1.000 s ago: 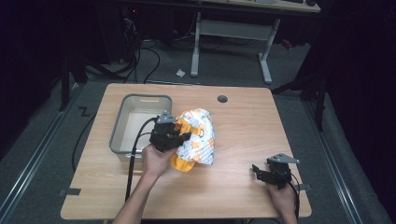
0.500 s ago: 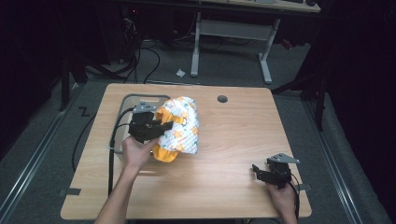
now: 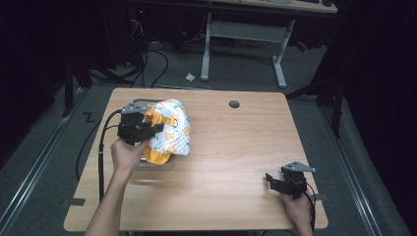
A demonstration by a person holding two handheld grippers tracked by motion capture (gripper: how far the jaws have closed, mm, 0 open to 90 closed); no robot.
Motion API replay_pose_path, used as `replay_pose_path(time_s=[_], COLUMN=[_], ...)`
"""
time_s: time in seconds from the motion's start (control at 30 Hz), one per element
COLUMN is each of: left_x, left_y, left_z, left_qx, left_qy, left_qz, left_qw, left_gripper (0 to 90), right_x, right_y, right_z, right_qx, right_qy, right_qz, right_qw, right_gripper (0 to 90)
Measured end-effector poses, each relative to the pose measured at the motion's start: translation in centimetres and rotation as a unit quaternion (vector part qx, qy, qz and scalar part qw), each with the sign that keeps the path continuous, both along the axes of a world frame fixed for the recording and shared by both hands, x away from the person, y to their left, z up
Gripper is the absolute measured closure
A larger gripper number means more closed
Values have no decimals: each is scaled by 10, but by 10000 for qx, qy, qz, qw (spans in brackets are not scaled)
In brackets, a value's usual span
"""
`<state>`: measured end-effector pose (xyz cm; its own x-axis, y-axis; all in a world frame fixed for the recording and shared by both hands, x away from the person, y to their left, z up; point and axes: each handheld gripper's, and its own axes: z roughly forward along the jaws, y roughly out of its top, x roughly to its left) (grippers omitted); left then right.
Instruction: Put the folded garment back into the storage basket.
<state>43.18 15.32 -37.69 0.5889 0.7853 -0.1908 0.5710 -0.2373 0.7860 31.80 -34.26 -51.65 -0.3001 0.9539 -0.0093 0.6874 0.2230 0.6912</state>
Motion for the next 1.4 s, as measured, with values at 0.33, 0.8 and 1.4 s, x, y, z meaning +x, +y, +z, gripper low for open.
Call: replay_pose_path(time_s=[0.33,0.8,1.4], left_x=[7,34,57], left_y=[19,20,2], left_z=[-9,-39,-67], left_qx=[91,598,1482], left_qy=[133,430,849], left_qz=[222,288,666], left_qw=[9996,9969,9831], left_gripper=[741,738,648], right_x=[0,0,0], right_y=[0,0,0], right_z=[0,0,0], right_qx=[4,3,10], right_qy=[6,6,11], right_qz=[-8,-8,-27], right_qw=[10000,10000,10000], right_gripper=[295,294,295])
